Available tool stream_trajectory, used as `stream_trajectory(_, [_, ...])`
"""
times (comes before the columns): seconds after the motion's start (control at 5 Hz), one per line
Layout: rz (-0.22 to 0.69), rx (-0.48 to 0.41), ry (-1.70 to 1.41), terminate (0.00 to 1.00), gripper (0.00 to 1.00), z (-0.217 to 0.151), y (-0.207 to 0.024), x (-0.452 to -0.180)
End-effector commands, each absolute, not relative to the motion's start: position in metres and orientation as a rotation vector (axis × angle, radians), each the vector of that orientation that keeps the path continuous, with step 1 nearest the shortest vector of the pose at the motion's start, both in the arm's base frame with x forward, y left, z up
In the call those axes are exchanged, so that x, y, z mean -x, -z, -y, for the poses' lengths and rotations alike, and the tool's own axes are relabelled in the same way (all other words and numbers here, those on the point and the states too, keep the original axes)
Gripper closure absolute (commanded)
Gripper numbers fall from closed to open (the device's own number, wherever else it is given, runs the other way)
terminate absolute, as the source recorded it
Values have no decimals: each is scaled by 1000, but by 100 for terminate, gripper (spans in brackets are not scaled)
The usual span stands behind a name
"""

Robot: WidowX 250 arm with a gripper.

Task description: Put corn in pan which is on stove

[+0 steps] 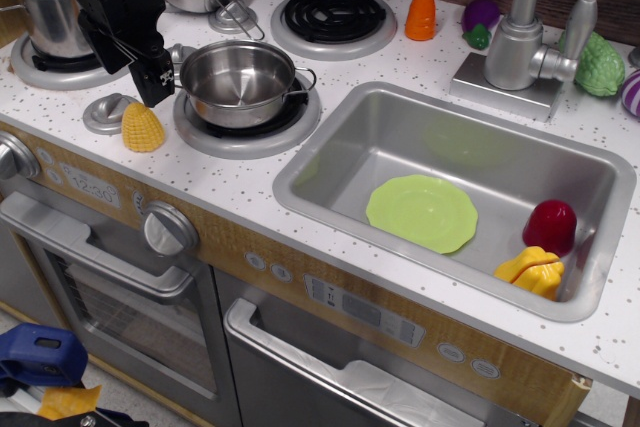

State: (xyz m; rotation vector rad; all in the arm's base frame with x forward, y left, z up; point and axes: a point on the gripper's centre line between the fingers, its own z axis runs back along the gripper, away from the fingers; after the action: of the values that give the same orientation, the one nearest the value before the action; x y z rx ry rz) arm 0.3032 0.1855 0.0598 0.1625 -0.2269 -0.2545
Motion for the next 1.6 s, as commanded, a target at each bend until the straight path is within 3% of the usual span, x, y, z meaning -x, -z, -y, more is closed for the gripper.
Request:
stream_trajectory(0.0, [227,-162,254,0,0,-185,-60,-303])
stream_trajectory(1.4, [313,57,248,0,0,-206,-19,-291])
